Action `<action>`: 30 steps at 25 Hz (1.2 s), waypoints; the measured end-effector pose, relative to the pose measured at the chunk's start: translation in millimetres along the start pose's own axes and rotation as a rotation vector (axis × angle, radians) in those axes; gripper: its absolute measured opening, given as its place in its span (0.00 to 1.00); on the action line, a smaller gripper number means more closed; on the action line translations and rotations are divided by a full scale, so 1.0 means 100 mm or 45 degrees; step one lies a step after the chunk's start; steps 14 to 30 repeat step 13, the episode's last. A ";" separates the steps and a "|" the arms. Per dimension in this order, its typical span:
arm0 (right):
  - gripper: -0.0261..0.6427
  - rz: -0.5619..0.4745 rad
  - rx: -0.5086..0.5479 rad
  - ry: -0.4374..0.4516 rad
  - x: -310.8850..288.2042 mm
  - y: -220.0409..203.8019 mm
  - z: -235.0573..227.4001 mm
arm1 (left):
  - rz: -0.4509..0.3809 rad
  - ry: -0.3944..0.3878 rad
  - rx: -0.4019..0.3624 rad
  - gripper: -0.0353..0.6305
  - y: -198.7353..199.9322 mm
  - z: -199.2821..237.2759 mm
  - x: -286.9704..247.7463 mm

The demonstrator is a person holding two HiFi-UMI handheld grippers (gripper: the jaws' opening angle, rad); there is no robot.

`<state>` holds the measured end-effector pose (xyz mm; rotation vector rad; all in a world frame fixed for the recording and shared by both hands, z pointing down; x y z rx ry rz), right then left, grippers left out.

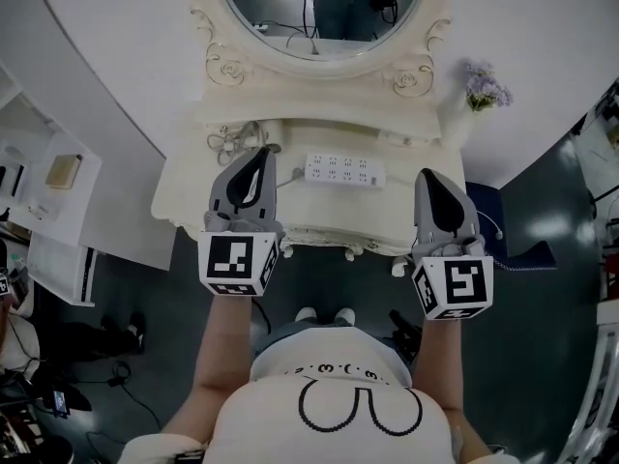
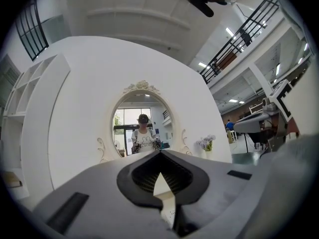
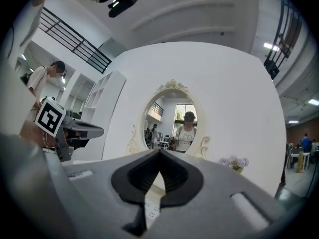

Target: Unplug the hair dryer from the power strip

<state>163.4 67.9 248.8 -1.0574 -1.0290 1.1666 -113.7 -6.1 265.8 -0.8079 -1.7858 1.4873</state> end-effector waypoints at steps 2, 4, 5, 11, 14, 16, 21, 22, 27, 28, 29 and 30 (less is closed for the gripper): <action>0.04 -0.001 0.004 -0.004 0.00 0.03 -0.01 | -0.005 0.006 -0.015 0.05 0.03 0.02 0.00; 0.03 -0.002 0.007 -0.011 0.01 0.06 -0.02 | -0.011 0.009 -0.017 0.05 0.06 0.03 -0.01; 0.04 -0.001 0.010 -0.015 0.01 0.08 -0.01 | -0.015 0.010 -0.018 0.05 0.08 0.04 0.00; 0.03 -0.014 0.017 -0.024 0.00 0.20 0.02 | -0.042 -0.001 -0.017 0.05 0.17 0.11 0.00; 0.04 -0.015 0.013 -0.022 0.00 0.24 0.03 | -0.048 -0.008 -0.020 0.05 0.20 0.13 0.00; 0.04 -0.015 0.013 -0.022 0.00 0.24 0.03 | -0.048 -0.008 -0.020 0.05 0.20 0.13 0.00; 0.04 -0.015 0.013 -0.022 0.00 0.24 0.03 | -0.048 -0.008 -0.020 0.05 0.20 0.13 0.00; 0.04 -0.015 0.013 -0.022 0.00 0.24 0.03 | -0.048 -0.008 -0.020 0.05 0.20 0.13 0.00; 0.04 -0.015 0.013 -0.022 0.00 0.24 0.03 | -0.048 -0.008 -0.020 0.05 0.20 0.13 0.00; 0.04 -0.015 0.013 -0.022 0.00 0.24 0.03 | -0.048 -0.008 -0.020 0.05 0.20 0.13 0.00; 0.04 -0.015 0.013 -0.022 0.00 0.24 0.03 | -0.048 -0.008 -0.020 0.05 0.20 0.13 0.00; 0.04 -0.015 0.013 -0.022 0.00 0.24 0.03 | -0.048 -0.008 -0.020 0.05 0.20 0.13 0.00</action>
Point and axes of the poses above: the fingertips, and each gripper's own axes: x backward along the fingers, z to its left, y out of its top, the point moved 10 cm from there along x, backward along the fingers, and after that the axes turned 6 degrees about -y, right-handed, at the moved point
